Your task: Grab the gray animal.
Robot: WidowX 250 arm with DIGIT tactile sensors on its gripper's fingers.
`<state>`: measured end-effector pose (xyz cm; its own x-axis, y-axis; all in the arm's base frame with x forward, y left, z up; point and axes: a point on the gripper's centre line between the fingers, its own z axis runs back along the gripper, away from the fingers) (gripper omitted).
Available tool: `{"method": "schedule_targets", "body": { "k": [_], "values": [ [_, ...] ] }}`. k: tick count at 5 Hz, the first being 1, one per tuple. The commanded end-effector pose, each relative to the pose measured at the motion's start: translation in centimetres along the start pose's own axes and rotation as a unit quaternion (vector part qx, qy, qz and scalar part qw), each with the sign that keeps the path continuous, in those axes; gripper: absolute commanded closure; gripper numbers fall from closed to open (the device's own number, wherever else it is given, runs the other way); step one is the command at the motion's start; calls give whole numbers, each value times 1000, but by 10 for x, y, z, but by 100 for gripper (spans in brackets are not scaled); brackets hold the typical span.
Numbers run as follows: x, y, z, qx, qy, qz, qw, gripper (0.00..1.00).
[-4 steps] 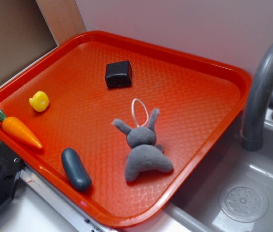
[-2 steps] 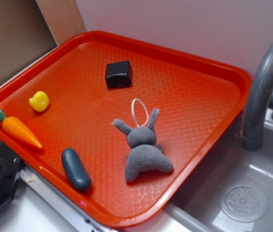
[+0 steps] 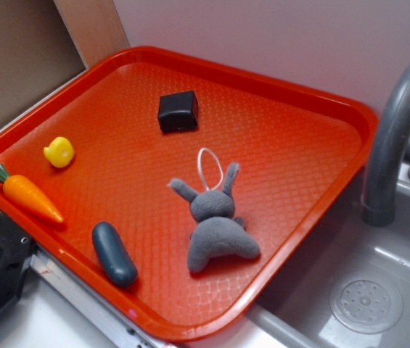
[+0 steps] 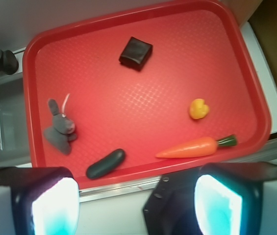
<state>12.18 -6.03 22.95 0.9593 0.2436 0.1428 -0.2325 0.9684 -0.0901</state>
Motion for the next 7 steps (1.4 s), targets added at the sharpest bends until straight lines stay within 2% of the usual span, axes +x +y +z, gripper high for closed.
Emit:
{"method": "schedule_targets", "body": {
  "k": [1, 2, 3, 4, 5, 6, 7],
  "values": [
    [13, -60, -21, -34, -21, 61, 997, 0],
    [21, -85, -53, -11, -54, 87, 995, 0],
    [21, -104, -87, 6, -66, 78, 995, 0],
    [22, -112, -113, 14, -55, 74, 996, 0],
    [22, -115, -139, 37, -50, 63, 996, 0],
    [20, -117, -156, 34, -41, 59, 997, 0],
    [22, -107, -178, 62, -26, 74, 995, 0]
  ]
}}
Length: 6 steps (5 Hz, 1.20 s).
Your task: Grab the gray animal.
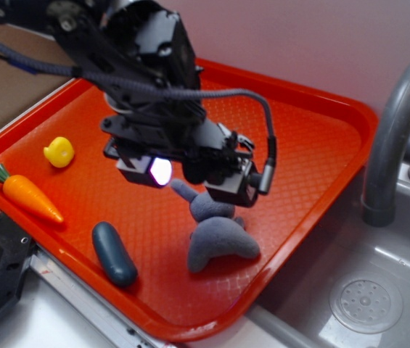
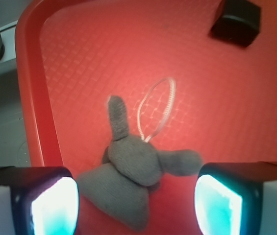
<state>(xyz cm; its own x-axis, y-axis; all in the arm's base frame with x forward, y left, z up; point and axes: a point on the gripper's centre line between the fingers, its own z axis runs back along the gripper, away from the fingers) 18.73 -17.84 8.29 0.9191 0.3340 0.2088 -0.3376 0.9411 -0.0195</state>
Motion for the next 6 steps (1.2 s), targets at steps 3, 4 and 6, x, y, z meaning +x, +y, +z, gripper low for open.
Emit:
{"method": "schedule_targets", "body": {
  "k": [3, 4, 6],
  "values": [
    [-1, 11, -60, 43, 44, -14, 998, 0],
    [-2, 13, -57, 35, 39, -19, 998, 100],
    [22, 25, -11, 16, 30, -34, 999, 100]
  ]
}}
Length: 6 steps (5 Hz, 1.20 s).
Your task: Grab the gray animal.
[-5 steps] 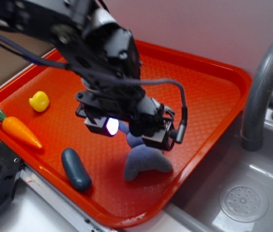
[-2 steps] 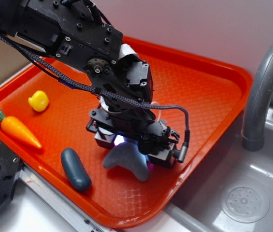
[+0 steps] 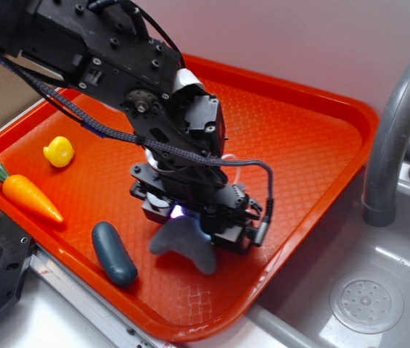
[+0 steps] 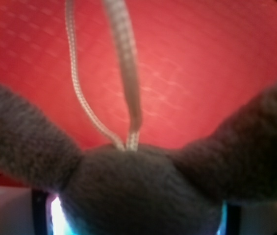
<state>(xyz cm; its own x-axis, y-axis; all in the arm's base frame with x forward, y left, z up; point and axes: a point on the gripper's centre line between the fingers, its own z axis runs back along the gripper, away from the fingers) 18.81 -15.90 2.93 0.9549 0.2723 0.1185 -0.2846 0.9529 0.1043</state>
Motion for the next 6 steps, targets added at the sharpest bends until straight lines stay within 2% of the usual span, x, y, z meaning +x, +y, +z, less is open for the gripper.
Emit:
{"method": "schedule_targets", "body": {
  "k": [1, 2, 3, 4, 5, 6],
  "values": [
    [52, 40, 85, -53, 9, -50, 997, 100],
    [74, 69, 120, -92, -5, -64, 994, 100],
    [87, 96, 155, -52, -10, -71, 996, 100],
    [86, 119, 183, -50, -42, -41, 997, 100],
    [82, 143, 200, -64, -62, 9, 996, 100],
    [71, 153, 198, -66, -95, 101, 988, 100]
  ]
}}
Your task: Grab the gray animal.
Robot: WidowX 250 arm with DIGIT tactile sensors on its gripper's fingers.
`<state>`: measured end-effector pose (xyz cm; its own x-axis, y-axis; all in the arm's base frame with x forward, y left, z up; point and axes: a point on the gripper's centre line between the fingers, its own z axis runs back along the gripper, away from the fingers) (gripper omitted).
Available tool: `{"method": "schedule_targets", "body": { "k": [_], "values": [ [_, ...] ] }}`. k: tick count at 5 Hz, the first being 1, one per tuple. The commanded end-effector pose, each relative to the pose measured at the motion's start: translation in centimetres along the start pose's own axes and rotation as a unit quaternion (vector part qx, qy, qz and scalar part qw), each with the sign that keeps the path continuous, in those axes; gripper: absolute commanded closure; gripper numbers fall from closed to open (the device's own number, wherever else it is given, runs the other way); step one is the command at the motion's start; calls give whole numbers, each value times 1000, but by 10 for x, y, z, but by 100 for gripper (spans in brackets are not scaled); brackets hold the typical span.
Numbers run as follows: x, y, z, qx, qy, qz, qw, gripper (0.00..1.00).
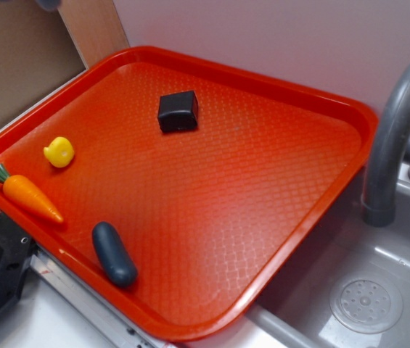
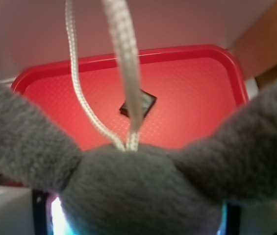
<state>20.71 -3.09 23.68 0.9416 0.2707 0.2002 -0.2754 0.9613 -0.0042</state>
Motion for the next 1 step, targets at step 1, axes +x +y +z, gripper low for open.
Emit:
{"method": "schedule_targets", "body": {
  "k": [1],
  "values": [
    [-5, 15, 6, 23, -28, 114, 993, 100]
  ]
}}
